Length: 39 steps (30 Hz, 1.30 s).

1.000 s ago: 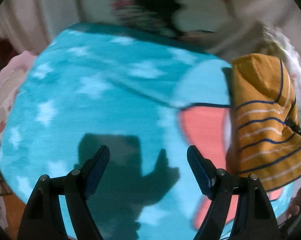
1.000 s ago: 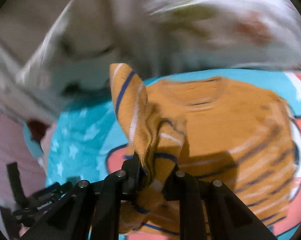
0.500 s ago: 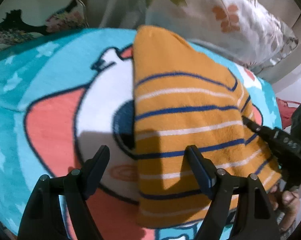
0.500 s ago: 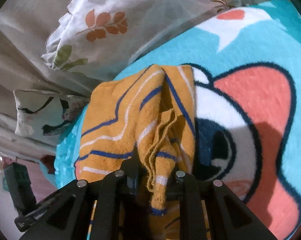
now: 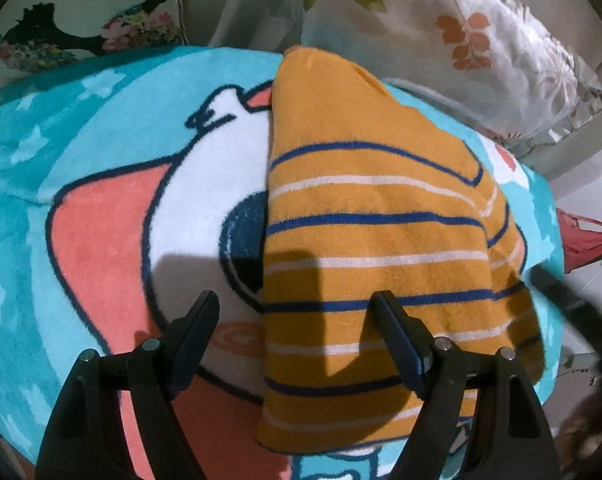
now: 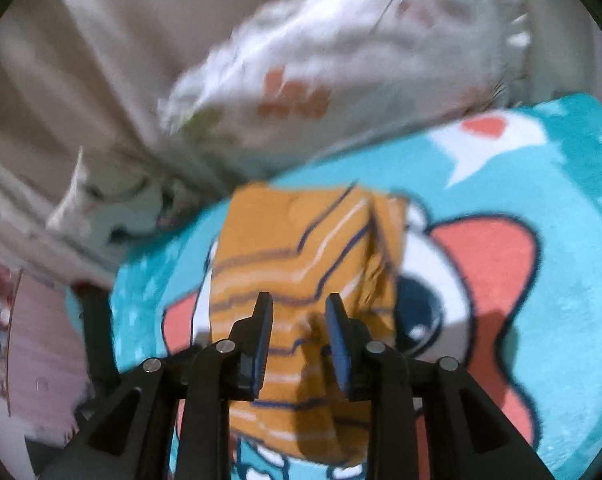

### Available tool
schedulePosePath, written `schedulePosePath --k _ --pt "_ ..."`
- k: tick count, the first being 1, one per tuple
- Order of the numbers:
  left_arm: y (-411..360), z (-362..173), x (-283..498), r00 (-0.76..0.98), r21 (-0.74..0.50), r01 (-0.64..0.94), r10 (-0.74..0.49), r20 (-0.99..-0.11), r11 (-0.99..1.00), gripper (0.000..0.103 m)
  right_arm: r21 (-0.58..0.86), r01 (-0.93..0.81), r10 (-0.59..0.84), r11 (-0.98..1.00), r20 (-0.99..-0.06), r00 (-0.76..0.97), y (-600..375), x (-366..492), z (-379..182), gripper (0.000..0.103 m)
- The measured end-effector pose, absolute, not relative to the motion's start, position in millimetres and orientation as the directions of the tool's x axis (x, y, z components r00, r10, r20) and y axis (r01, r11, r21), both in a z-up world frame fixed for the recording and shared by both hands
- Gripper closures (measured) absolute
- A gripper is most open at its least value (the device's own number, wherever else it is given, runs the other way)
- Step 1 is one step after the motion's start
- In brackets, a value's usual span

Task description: Fold small clothes

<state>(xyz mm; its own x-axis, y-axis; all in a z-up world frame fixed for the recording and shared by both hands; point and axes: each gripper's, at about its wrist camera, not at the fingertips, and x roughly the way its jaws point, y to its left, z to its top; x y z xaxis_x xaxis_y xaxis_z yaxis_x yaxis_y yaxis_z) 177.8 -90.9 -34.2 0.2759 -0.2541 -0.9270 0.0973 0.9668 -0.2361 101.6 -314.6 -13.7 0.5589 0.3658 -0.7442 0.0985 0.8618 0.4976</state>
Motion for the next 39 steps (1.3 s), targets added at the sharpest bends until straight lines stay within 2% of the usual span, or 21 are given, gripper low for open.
schedulePosePath --k 4,12,21,34,38,39 --pt "-88.7 -29.1 171.2 0.286 -0.209 0.107 -0.231 -0.930 0.972 0.024 0.458 0.146 0.341 0.877 -0.807 0.482 -320.4 99.9 -51.3 0.075" --pt "-108.2 -8.3 150.2 0.354 -0.042 0.167 -0.100 -0.930 0.985 0.024 0.464 0.149 0.348 0.873 -0.808 0.475 -330.1 93.5 -67.3 0.071" --pt "-120.9 -7.0 139.0 0.362 0.041 0.184 -0.029 -0.932 0.982 0.024 0.455 0.151 0.326 0.878 -0.797 0.509 -341.0 81.1 -38.8 0.067" --pt "-118.6 -3.5 126.3 0.383 0.066 0.175 -0.006 -0.924 0.982 0.024 0.399 0.131 0.280 0.908 -0.808 0.519 -343.7 87.1 -24.4 0.067" --pt "-116.4 3.1 127.7 0.400 0.069 0.164 -0.003 -0.916 0.984 0.024 0.386 0.122 0.265 0.914 -0.799 0.540 -343.6 98.2 -14.1 0.060" --pt "-115.3 4.0 128.6 0.402 0.070 0.162 -0.001 -0.916 0.984 0.024 0.380 0.123 0.258 0.917 -0.799 0.543 -343.4 101.2 -12.9 0.055"
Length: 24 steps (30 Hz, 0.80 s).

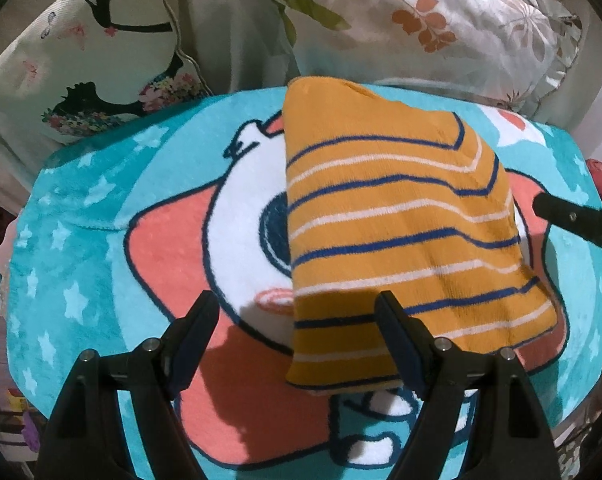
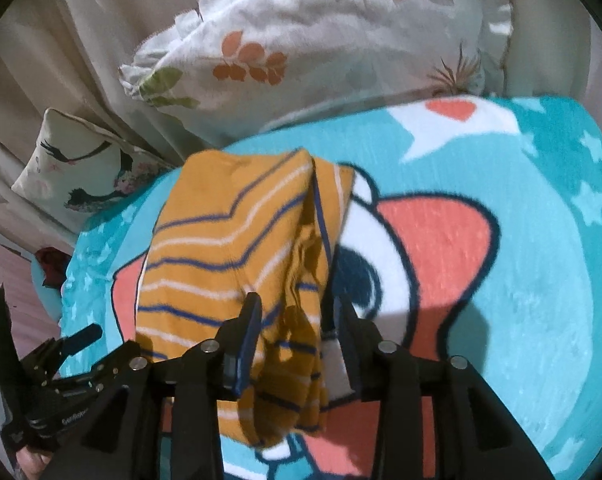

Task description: Fold small clothes

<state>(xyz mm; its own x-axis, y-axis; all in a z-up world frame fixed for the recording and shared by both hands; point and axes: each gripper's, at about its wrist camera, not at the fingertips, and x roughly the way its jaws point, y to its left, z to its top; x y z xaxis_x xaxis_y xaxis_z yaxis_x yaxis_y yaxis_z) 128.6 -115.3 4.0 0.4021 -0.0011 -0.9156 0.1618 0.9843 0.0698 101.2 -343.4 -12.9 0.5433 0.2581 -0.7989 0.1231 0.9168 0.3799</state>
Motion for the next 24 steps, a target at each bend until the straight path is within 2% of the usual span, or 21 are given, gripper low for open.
schedulePosePath --k 1,4,9,13,19,24 --pt "-113.8 4.3 129.7 0.403 0.070 0.161 0.000 -0.915 0.985 0.024 0.375 0.126 0.251 0.919 -0.799 0.546 -343.2 104.9 -12.5 0.049" --pt "-106.5 4.4 134.8 0.401 0.060 0.151 -0.006 -0.916 0.987 0.024 0.382 0.134 0.256 0.914 -0.803 0.538 -343.9 116.9 -17.0 0.041" --pt "-73.8 -3.1 155.3 0.376 -0.070 0.075 -0.094 -0.922 0.995 0.024 0.414 0.181 0.279 0.892 -0.820 0.501 -351.4 135.2 -37.8 0.039" --pt "-44.7 -24.1 176.9 0.343 -0.162 0.010 -0.155 -0.926 0.987 0.023 0.444 0.213 0.296 0.870 -0.817 0.494 -359.0 143.2 -51.7 0.031" --pt "-39.8 -56.8 204.2 0.248 -0.415 0.032 -0.410 -0.878 0.909 0.023 0.573 0.194 0.419 0.796 -0.753 0.507 -363.4 157.5 -71.2 0.030" --pt "-48.5 -65.5 217.8 0.219 -0.505 0.051 -0.503 -0.836 0.862 0.023 0.691 0.211 0.516 0.691 -0.676 0.526 -366.6 167.0 -89.9 0.028"
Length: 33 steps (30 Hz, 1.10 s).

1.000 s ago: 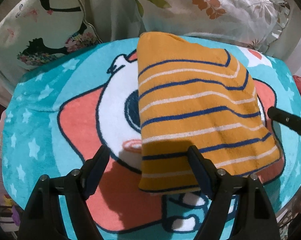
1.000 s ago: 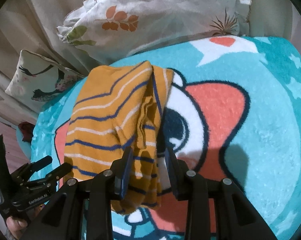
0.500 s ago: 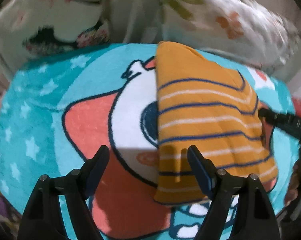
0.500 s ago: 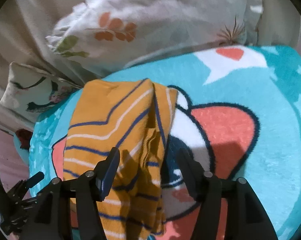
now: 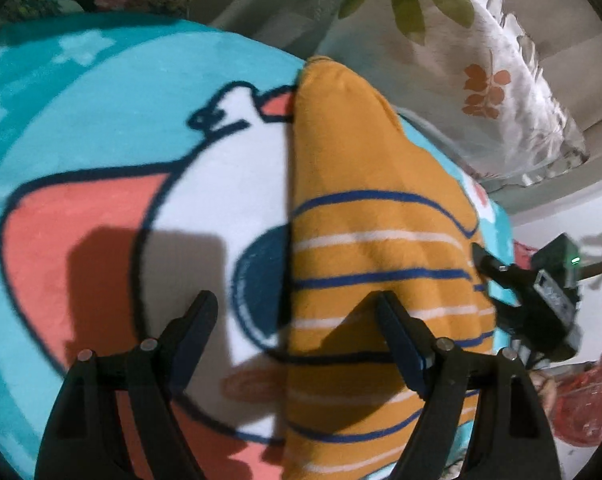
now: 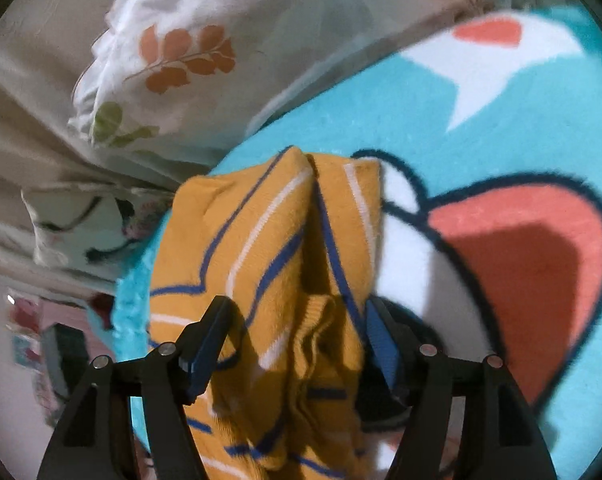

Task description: Fold small clothes

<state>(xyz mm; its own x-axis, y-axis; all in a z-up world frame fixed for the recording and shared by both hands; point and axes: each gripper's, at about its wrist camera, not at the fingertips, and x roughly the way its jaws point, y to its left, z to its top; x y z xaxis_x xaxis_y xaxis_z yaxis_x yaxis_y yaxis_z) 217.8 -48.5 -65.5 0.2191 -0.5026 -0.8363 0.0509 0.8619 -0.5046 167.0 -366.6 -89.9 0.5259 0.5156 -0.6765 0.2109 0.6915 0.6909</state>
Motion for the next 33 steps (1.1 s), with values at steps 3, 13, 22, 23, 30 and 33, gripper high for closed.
schedulePosePath --k 3,13,22,23,30,33 --pt "-46.1 -62.4 218.0 0.212 -0.531 0.036 -0.526 -0.824 0.846 0.024 0.711 0.213 0.526 0.670 -0.658 0.539 -363.9 167.2 -91.6 0.028" --pt "-62.7 -9.4 189.3 0.347 -0.377 0.099 -0.387 -0.854 0.921 0.024 0.535 0.189 0.361 0.823 -0.751 0.552 -354.6 145.1 -46.6 0.030" --pt "-103.9 -46.1 147.8 0.226 -0.276 0.198 -0.318 -0.921 0.940 0.024 0.493 0.016 0.407 0.870 -0.735 0.542 -323.5 82.1 -18.0 0.060" --pt "-100.0 -41.9 146.0 0.235 -0.284 0.190 -0.324 -0.916 0.940 0.024 0.450 0.019 0.376 0.893 -0.768 0.518 -318.2 79.1 -26.4 0.060" --pt "-66.0 -18.7 132.2 0.291 -0.273 0.108 -0.293 -0.911 0.956 0.024 0.440 0.139 0.348 0.887 -0.836 0.424 -339.5 61.5 -70.3 0.059" --pt "-57.5 -13.1 124.9 0.311 -0.265 0.079 -0.276 -0.910 0.961 0.024 0.420 0.134 0.302 0.898 -0.808 0.506 -345.9 59.7 -43.2 0.059"
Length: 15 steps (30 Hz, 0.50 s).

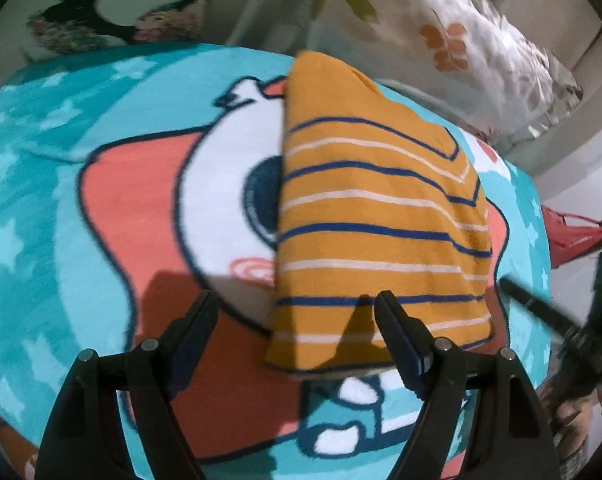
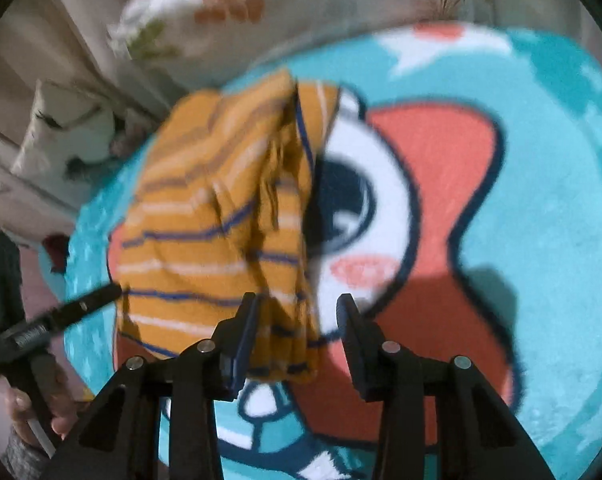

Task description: Fold small clothes

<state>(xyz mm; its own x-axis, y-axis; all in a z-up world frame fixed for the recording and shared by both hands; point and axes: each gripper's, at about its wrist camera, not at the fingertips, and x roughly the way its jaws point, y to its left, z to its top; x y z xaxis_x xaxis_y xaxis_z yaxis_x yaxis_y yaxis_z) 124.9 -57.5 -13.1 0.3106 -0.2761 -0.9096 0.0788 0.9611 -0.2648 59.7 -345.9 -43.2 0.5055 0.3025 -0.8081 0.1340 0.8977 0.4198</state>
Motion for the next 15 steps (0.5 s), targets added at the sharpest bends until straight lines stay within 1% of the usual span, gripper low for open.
schedulePosePath --k 3,5,8,11,12,15 --pt "-50.4 -6.3 119.9 0.338 -0.255 0.056 -0.258 -0.905 0.965 0.024 0.434 0.101 0.299 0.895 -0.753 0.586 -342.8 70.8 -15.9 0.059" --pt "-51.4 -1.4 118.8 0.364 -0.237 0.050 -0.239 -0.900 0.970 0.024 0.433 0.070 0.308 0.898 -0.736 0.603 -332.6 88.4 -5.7 0.059" --pt "-51.1 10.9 113.0 0.416 -0.198 0.052 -0.202 -0.887 0.979 0.024 0.395 0.029 0.306 0.918 -0.754 0.582 -307.3 121.8 -13.0 0.059" --pt "-45.1 26.6 105.4 0.474 -0.173 0.048 -0.175 -0.863 0.984 0.024 0.318 0.035 0.261 0.947 -0.831 0.491 -292.9 153.1 -44.4 0.059" --pt "-43.7 32.4 103.4 0.496 -0.157 0.042 -0.157 -0.854 0.987 0.023 0.302 0.040 0.244 0.952 -0.835 0.493 -292.6 156.9 -45.0 0.057" --pt "-37.9 53.8 94.6 0.599 -0.085 0.002 -0.069 -0.798 0.996 0.023 0.351 0.066 0.272 0.934 -0.819 0.506 -297.8 158.4 -27.6 0.056"
